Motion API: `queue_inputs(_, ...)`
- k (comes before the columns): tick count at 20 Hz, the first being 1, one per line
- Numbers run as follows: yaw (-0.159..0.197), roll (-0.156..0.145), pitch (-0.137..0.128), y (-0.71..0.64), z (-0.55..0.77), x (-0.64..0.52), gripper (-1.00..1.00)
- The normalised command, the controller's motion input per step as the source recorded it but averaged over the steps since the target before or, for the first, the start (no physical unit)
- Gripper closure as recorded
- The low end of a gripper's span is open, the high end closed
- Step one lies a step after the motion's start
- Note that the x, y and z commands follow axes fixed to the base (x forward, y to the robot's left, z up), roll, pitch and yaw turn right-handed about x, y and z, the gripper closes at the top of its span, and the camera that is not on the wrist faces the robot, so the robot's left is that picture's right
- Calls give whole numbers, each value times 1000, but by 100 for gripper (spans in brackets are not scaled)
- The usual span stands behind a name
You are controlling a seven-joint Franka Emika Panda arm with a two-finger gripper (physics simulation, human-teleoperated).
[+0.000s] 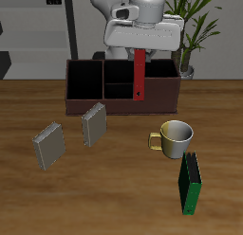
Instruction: Place the red book into the back desk caddy's right compartment
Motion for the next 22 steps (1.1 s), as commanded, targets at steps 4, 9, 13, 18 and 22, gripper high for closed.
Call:
queue_inputs(4, 41, -7, -18, 185, 172, -450, 100)
queue_inputs(9, 25, -16, -43, 147, 364, -551, 100)
queue_inputs(13, 12, 17, -21, 144, 246, -457, 100)
queue_inputs(18, 6, 4, -24, 214, 131, -432, 100)
queue_inputs(22, 2, 15, 12, 95, 70, -289, 100)
